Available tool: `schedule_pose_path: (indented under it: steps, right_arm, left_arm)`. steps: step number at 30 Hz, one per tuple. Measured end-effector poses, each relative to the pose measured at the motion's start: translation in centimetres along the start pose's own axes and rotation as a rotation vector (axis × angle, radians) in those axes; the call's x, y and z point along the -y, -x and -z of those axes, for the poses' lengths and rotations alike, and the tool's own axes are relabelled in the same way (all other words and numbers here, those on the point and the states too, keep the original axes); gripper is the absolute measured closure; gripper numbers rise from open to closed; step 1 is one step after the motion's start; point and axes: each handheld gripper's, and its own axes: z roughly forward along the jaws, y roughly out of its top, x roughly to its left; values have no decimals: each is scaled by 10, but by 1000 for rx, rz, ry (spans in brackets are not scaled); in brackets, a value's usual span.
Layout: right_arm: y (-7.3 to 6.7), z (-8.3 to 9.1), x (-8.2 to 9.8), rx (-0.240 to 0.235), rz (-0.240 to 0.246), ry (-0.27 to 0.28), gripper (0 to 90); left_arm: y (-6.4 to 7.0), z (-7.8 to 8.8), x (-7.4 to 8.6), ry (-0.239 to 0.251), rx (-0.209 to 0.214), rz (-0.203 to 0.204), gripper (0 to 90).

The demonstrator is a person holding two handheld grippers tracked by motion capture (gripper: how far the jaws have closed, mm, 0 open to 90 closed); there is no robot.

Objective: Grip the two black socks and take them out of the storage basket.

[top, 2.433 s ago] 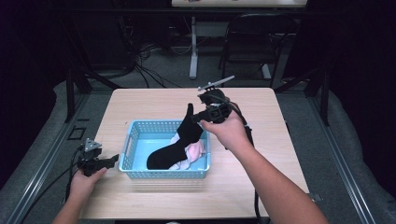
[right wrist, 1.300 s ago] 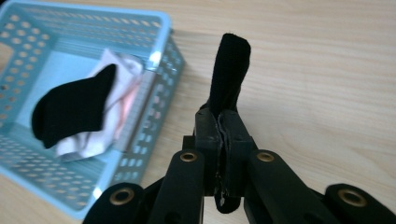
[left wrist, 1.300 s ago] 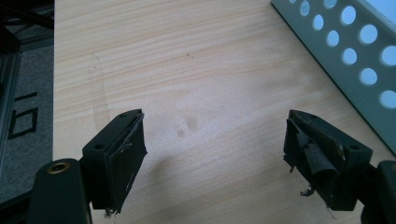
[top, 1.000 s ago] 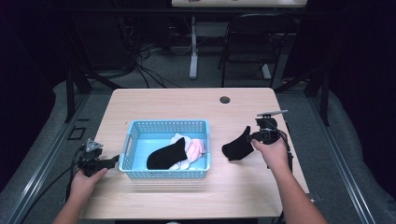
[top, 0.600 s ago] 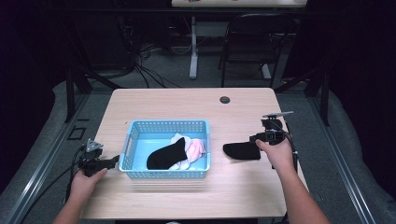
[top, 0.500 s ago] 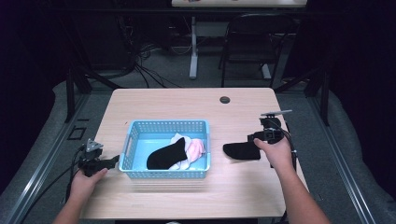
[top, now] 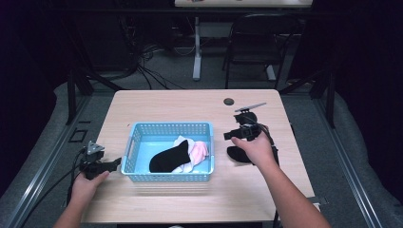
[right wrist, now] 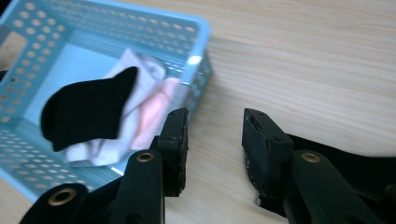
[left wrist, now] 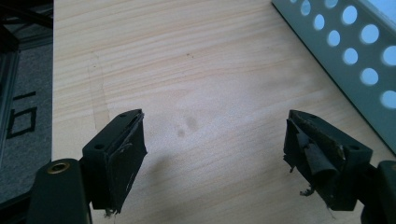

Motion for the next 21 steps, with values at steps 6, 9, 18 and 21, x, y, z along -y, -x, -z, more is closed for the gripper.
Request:
schedule_pose_path:
  steps: [6, 9, 18, 21]
  right_arm:
    - [-37, -22, -12, -42, 71, -70, 617]
    - [-52, -33, -15, -63, 102, -98, 616]
    - [-86, -68, -23, -75, 151, -165, 608]
    - [-92, -82, -25, -76, 154, -197, 605]
  left_arm:
    - [0, -3, -2, 2, 0, 3, 208]
    - [0, -4, -3, -6, 5, -6, 208]
    - [1, -1, -3, 11, 9, -7, 208]
    - [1, -1, -3, 13, 11, -7, 208]
